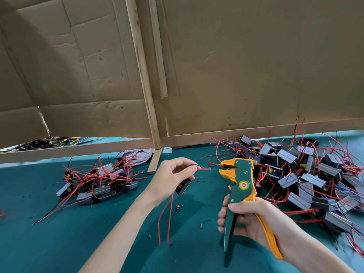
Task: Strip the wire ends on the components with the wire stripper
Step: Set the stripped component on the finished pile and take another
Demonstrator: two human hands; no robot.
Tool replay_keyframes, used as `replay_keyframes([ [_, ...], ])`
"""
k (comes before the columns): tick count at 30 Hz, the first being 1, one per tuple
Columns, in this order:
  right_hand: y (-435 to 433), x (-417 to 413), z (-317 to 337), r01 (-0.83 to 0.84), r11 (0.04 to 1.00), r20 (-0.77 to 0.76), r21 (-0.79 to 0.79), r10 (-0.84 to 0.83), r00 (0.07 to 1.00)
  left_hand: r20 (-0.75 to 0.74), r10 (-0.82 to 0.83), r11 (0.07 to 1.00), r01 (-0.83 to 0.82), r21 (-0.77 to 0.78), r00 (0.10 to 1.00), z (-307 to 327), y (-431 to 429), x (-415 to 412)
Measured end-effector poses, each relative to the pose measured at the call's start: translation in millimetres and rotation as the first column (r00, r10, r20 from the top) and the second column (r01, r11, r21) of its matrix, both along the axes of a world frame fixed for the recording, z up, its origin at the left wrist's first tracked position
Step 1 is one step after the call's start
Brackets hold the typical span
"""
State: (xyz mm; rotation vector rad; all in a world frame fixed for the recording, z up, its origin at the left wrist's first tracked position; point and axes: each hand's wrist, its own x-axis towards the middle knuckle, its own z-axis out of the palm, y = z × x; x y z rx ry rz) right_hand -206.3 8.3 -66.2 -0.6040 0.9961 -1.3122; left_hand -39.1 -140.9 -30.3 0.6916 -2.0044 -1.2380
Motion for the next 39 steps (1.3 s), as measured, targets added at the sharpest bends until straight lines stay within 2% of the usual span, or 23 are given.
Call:
replay_keyframes([
  [6,4.7,5.3,9.8,-0.076,0.994,-0.029,-0.075,0.074,0.997,-0.151,-0.004,0.999,0.010,0.041,0.989,21.4,15.8,-4.7],
  [9,6.5,8.7,13.7,-0.102,0.989,-0.040,-0.110,0.098,0.994,-0.180,-0.037,0.999,0.043,0.029,0.983,27.5,24.6,-7.3],
  [18,10.5,10.8,15.9,-0.161,0.960,-0.105,-0.231,0.140,0.985,-0.099,-0.077,0.997,0.079,0.021,0.992,32.6,30.7,-5.0],
  [33,17.0,13.9,18.7,-0.155,0.960,-0.267,-0.235,0.089,0.959,-0.037,-0.153,0.985,0.155,0.070,0.988,38.9,30.6,0.9],
  [39,19.5,22.8,18.7,-0.027,0.978,-0.313,-0.205,-0.040,0.949,-0.045,-0.233,0.964,0.237,0.118,0.971,36.8,27.4,1.4],
])
